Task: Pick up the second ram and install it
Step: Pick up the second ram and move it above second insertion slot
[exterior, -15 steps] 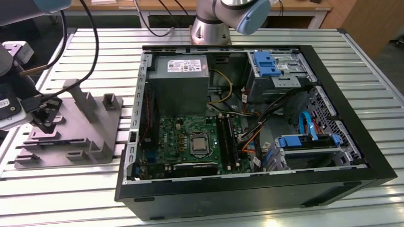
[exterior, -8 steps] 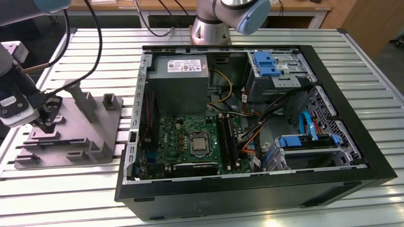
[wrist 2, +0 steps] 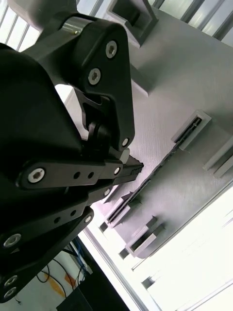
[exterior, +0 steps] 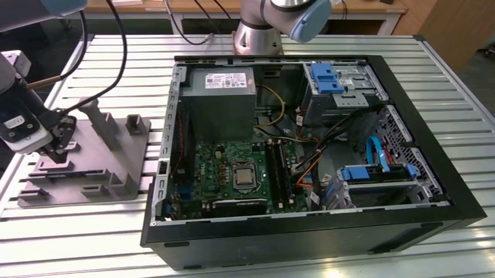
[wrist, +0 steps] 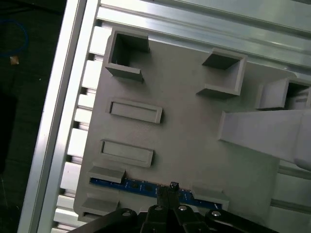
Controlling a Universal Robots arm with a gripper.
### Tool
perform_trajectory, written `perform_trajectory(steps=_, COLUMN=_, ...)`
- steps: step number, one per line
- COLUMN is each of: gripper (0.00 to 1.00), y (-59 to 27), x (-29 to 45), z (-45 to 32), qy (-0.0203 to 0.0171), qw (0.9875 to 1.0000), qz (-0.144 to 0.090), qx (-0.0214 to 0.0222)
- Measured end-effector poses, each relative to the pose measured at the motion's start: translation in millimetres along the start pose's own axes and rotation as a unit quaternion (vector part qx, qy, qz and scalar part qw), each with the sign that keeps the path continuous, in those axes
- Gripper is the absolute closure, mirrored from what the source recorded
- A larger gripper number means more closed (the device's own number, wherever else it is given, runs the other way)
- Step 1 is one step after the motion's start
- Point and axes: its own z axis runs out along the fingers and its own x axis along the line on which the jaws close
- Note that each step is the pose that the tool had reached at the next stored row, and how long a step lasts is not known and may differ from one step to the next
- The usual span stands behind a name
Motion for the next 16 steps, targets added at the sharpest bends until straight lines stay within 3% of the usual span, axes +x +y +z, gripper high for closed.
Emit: perform_trajectory(steps=16, gripper=0.9, y=0.0, x=0.0, z=0.0, qy=-0.0003, qw=0.9993, qz=-0.038, qx=-0.0004)
